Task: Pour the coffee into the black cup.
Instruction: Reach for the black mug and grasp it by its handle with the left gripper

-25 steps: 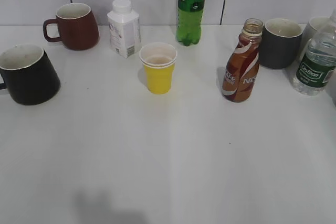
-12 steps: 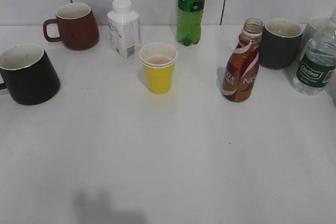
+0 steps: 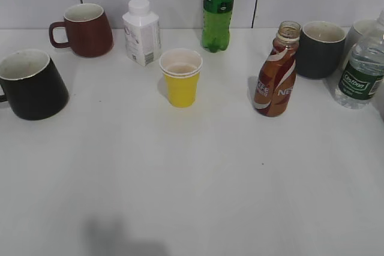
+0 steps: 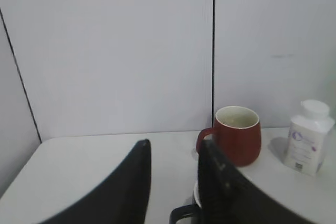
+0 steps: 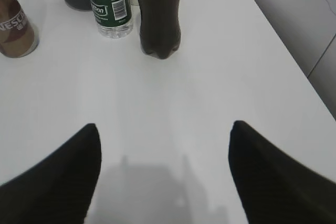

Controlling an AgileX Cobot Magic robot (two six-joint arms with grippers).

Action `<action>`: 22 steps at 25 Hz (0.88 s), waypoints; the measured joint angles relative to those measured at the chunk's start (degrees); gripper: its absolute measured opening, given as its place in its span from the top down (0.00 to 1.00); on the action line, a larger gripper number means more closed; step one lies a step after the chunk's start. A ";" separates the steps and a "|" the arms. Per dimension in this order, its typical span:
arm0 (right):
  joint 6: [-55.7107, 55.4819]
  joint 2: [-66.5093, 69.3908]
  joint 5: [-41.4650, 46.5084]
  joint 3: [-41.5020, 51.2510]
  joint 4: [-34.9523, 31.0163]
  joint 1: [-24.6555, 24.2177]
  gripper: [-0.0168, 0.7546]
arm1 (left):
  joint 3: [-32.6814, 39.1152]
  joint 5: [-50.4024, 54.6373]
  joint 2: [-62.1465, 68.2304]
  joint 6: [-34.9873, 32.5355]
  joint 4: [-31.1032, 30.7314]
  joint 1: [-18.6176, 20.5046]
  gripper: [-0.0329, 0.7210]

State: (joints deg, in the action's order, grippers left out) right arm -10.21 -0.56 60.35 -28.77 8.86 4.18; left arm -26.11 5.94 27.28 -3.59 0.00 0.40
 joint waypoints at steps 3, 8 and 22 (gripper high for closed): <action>0.00 0.00 0.00 0.00 0.00 0.00 0.22 | 6.84 -12.40 5.94 0.00 0.83 0.00 0.64; 0.00 0.00 0.00 0.00 0.00 0.00 0.22 | 12.70 -22.52 17.32 0.00 8.35 0.00 0.64; 0.00 0.00 0.00 0.05 0.00 0.00 0.22 | 12.99 -47.09 50.06 0.06 11.59 -2.45 0.59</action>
State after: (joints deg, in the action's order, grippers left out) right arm -10.21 -0.56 60.35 -28.73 8.86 4.18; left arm -13.12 -41.15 77.35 -3.53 11.59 -2.05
